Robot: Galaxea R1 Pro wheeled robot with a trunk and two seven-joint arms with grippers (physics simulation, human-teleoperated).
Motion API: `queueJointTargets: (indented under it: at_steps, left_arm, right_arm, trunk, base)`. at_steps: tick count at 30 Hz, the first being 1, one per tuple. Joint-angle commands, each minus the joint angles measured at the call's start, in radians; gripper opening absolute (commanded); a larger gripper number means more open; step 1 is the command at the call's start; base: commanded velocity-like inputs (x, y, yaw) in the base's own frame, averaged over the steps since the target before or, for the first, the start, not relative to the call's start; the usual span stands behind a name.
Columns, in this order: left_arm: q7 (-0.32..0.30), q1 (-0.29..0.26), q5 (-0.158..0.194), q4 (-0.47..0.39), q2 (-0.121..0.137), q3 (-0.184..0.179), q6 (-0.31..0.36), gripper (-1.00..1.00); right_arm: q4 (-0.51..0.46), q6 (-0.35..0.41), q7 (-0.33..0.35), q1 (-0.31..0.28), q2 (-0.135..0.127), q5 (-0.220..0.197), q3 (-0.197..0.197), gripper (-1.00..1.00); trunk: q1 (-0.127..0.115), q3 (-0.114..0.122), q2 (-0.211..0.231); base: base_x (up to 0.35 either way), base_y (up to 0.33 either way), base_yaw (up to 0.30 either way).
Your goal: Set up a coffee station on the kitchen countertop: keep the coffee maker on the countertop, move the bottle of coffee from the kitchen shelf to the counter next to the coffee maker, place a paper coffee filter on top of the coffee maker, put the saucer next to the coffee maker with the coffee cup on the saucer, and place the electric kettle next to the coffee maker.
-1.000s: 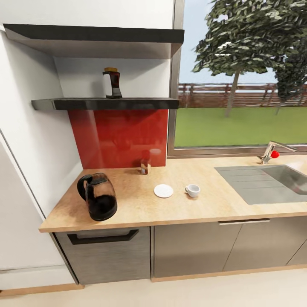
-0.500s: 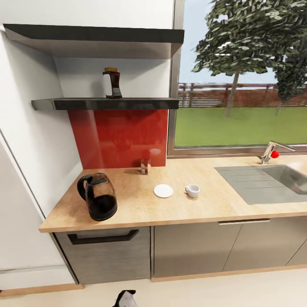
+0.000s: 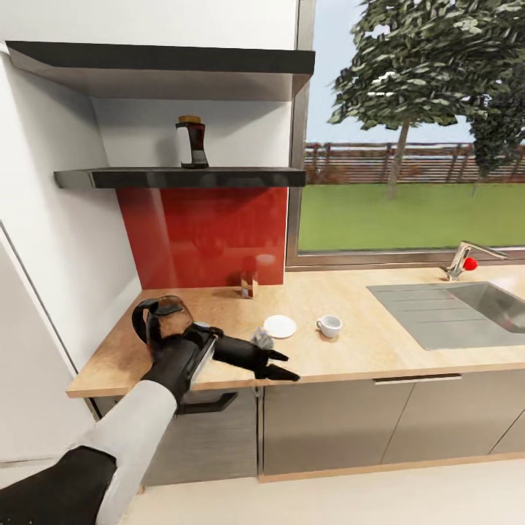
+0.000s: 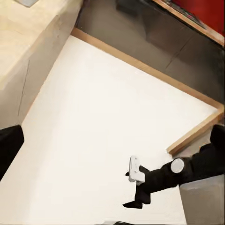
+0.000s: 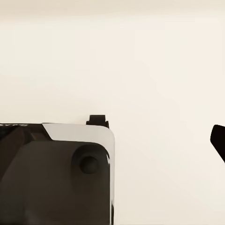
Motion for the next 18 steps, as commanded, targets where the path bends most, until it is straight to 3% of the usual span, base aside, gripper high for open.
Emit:
queueJointTargets:
  at_steps: [1,3,6,10,12,13,15,17,18]
  left_arm:
    - [-0.021,-0.071,0.081,-0.001,-0.012,0.002,0.073,1.00]
    - [-0.022,-0.113,0.148,0.000,-0.017,0.001,0.110,1.00]
    - [-0.022,-0.200,0.208,0.000,-0.018,0.003,0.144,1.00]
    - [0.001,-0.355,0.240,0.012,-0.017,0.025,0.202,1.00]
    - [0.057,-0.442,0.244,0.016,-0.015,0.056,0.234,1.00]
    - [0.139,-0.513,0.245,0.030,-0.013,0.101,0.245,1.00]
    - [0.226,-0.560,0.243,0.043,-0.011,0.139,0.250,1.00]
    - [0.413,-0.611,0.243,0.048,-0.005,0.189,0.253,1.00]
    - [0.454,-0.619,0.243,0.048,-0.004,0.195,0.253,1.00]
  right_arm:
    - [-0.002,0.001,-0.001,0.000,0.001,-0.011,0.008,1.00]
    - [-0.002,0.001,-0.001,0.000,0.005,-0.012,0.008,1.00]
    - [-0.002,0.001,0.000,-0.001,0.013,-0.011,0.008,1.00]
    - [-0.002,0.001,0.003,-0.001,0.016,-0.012,0.008,1.00]
    - [-0.003,0.002,0.004,-0.001,0.021,-0.012,0.008,1.00]
    - [-0.002,0.002,0.004,0.000,0.033,-0.011,0.008,1.00]
    - [-0.002,0.003,0.004,0.000,0.037,-0.009,0.008,1.00]
    - [0.000,0.003,0.000,0.003,0.034,-0.008,0.006,1.00]
    - [0.000,0.003,0.000,0.006,0.033,-0.008,0.006,1.00]
  trunk:
    - [0.001,-0.003,-0.002]
    - [0.001,-0.003,-0.002]
    - [0.001,-0.003,-0.002]
    - [0.001,-0.003,-0.002]
    - [0.001,-0.003,-0.002]
    - [0.001,-0.003,-0.002]
    - [0.001,-0.003,-0.002]
    - [0.001,-0.003,-0.002]
    - [0.001,-0.003,-0.002]
  base:
    - [0.000,0.000,0.000]
    - [0.000,0.000,0.000]
    - [0.000,0.000,0.000]
    - [0.000,0.000,0.000]
    - [0.000,0.000,0.000]
    - [0.000,0.000,0.000]
    - [0.000,0.000,0.000]
    - [0.000,0.000,0.000]
    - [0.000,0.000,0.000]
